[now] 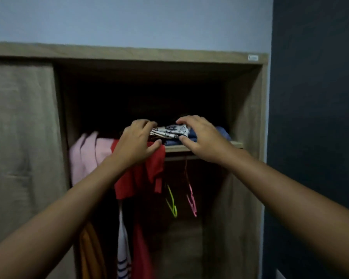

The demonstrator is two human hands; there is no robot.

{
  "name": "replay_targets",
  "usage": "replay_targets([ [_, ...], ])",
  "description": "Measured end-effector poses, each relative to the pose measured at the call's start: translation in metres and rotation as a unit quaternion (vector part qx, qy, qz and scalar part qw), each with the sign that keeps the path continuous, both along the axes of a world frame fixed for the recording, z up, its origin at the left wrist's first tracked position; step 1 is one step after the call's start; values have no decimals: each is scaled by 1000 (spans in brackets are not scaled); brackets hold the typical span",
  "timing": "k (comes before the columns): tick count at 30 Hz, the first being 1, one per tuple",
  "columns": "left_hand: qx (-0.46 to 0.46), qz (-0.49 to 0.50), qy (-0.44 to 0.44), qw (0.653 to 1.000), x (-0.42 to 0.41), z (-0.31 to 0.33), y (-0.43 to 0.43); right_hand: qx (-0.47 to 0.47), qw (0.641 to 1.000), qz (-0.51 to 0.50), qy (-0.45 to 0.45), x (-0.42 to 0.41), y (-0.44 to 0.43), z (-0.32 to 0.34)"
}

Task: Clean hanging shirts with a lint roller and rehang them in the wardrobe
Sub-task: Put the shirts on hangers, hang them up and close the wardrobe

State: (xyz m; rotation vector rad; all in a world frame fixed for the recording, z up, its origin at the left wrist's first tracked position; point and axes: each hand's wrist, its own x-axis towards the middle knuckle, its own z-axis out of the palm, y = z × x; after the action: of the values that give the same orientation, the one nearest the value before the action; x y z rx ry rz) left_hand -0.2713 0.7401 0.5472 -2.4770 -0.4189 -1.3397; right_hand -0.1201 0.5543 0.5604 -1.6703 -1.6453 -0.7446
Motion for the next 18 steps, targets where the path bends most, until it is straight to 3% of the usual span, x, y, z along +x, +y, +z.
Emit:
replay_targets([
  [10, -98, 114, 165, 975, 57, 44, 70, -154, 979, -117, -64, 54, 98, 32],
  [14, -108, 136, 221, 960, 77, 57, 80, -192, 972, -114, -68, 64, 129, 39],
  [18, -112, 141, 217, 960, 86, 65, 86, -187, 976, -94, -65, 69, 146, 50],
])
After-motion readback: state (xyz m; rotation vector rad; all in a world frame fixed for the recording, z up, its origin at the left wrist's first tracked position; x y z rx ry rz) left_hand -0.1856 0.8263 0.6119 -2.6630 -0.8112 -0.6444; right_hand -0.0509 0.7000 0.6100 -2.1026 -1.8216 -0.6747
